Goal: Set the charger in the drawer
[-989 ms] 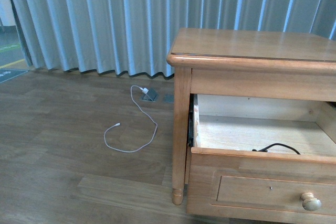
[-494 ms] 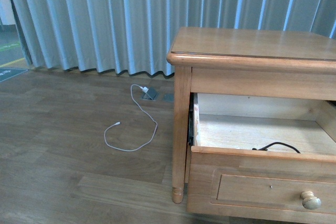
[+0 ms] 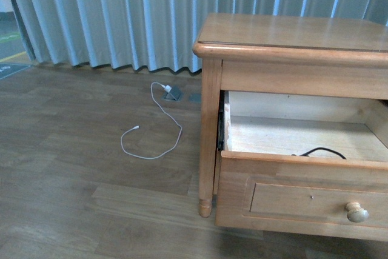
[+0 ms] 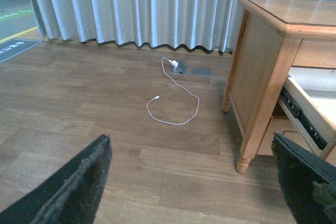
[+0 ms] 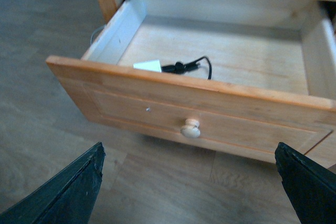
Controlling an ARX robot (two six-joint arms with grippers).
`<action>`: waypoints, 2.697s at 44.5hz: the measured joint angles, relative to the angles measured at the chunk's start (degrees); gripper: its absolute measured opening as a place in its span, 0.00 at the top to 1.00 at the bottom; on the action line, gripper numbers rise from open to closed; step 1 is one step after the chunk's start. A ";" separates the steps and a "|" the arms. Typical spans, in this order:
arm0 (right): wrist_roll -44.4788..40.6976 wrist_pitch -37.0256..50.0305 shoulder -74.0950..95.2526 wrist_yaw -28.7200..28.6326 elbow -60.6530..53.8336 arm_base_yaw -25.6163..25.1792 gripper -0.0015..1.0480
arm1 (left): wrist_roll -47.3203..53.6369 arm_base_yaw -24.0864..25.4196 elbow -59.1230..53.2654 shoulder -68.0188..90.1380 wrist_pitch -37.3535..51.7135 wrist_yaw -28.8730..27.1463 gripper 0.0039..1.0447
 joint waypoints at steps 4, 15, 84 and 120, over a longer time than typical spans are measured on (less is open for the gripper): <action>-0.13 3.82 12.48 1.03 3.50 0.98 0.08 | 0.04 0.00 0.00 0.00 0.00 0.00 0.06; 1.99 12.70 39.36 5.11 13.33 3.34 0.08 | 0.04 0.00 -0.02 0.00 0.00 0.00 0.06; 3.63 40.24 77.70 15.08 45.62 10.16 0.08 | 0.04 0.00 -0.02 0.00 0.00 0.00 0.06; -0.28 -5.22 -8.13 -11.02 2.58 -12.31 0.08 | 0.04 0.00 -0.02 0.00 0.00 0.00 0.06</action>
